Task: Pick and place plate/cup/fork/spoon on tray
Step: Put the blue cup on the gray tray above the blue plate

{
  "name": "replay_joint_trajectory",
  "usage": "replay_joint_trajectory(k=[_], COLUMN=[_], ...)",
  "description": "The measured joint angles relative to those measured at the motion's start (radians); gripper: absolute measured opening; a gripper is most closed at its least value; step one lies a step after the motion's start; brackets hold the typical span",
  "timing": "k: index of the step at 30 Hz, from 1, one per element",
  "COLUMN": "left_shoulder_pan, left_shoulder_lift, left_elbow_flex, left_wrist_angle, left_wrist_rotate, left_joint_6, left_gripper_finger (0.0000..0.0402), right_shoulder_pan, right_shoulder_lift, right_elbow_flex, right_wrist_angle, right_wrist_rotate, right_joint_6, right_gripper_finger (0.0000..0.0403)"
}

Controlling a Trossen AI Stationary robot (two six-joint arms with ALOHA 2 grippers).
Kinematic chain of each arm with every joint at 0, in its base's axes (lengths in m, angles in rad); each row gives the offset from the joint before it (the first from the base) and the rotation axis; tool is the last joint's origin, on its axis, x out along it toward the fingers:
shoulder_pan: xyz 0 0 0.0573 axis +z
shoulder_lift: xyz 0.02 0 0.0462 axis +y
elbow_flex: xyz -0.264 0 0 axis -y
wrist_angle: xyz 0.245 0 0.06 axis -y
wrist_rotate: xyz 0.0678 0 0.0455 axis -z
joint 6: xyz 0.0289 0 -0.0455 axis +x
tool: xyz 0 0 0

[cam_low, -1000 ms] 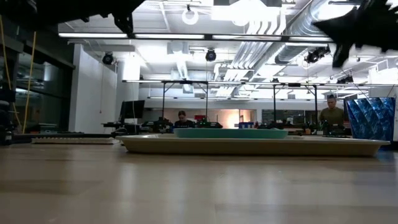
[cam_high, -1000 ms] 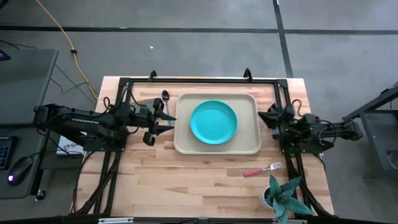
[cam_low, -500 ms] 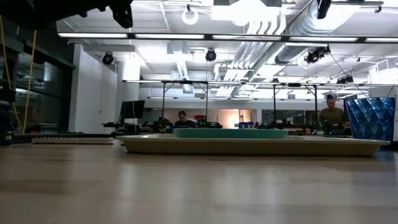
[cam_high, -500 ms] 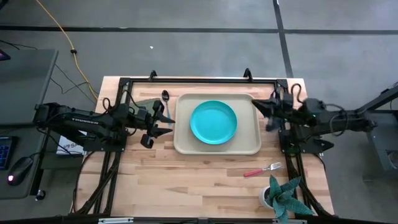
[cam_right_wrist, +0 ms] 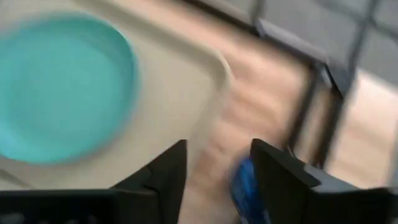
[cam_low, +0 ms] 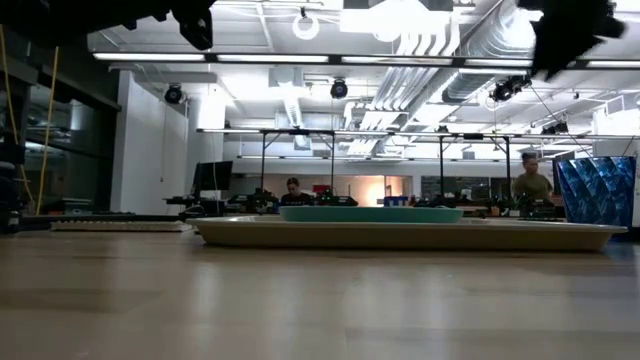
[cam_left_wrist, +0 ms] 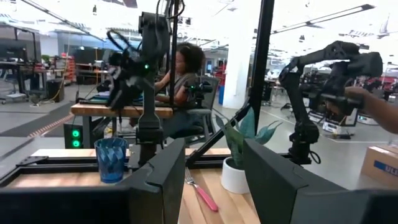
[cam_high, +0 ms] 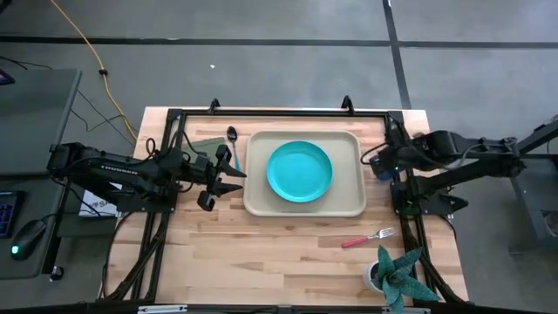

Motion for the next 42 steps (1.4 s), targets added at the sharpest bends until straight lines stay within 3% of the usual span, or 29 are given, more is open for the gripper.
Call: replay_joint_trajectory(k=[6, 13, 21, 28, 34, 42], left_shoulder_pan=[0.0, 0.0, 0.0, 0.0, 0.0, 0.0], left_shoulder_lift=[0.0, 0.0, 0.0, 0.0, 0.0, 0.0], left_elbow_flex=[0.0, 0.0, 0.0, 0.0, 0.0, 0.0], left_wrist_angle=[0.001, 0.002, 0.005, 0.007, 0.011, 0.011], left_wrist_rotate=[-0.002, -0.002, -0.002, -0.002, -0.002, -0.002], left_joint_6=[0.0, -0.001, -0.001, 0.0, 0.015, 0.018], left_gripper_finger=[0.014, 0.014, 0.014, 0.014, 0.014, 0.014], right_shoulder_pan=[0.0, 0.0, -0.029, -0.15, -0.3, -0.419], right_shoulder_lift=[-0.02, -0.017, -0.016, 0.047, 0.11, 0.187], right_elbow_flex=[-0.142, -0.3, -0.346, -0.346, -0.345, -0.345], right_wrist_angle=[0.032, 0.084, 0.2, 0.198, 0.199, 0.23], right_wrist_rotate=[-0.158, -0.154, -0.151, -0.175, -0.243, -0.298], right_joint_6=[0.089, 0.149, 0.093, 0.076, -0.017, -0.112], right_gripper_finger=[0.0215, 0.0216, 0.0216, 0.0216, 0.0216, 0.0216])
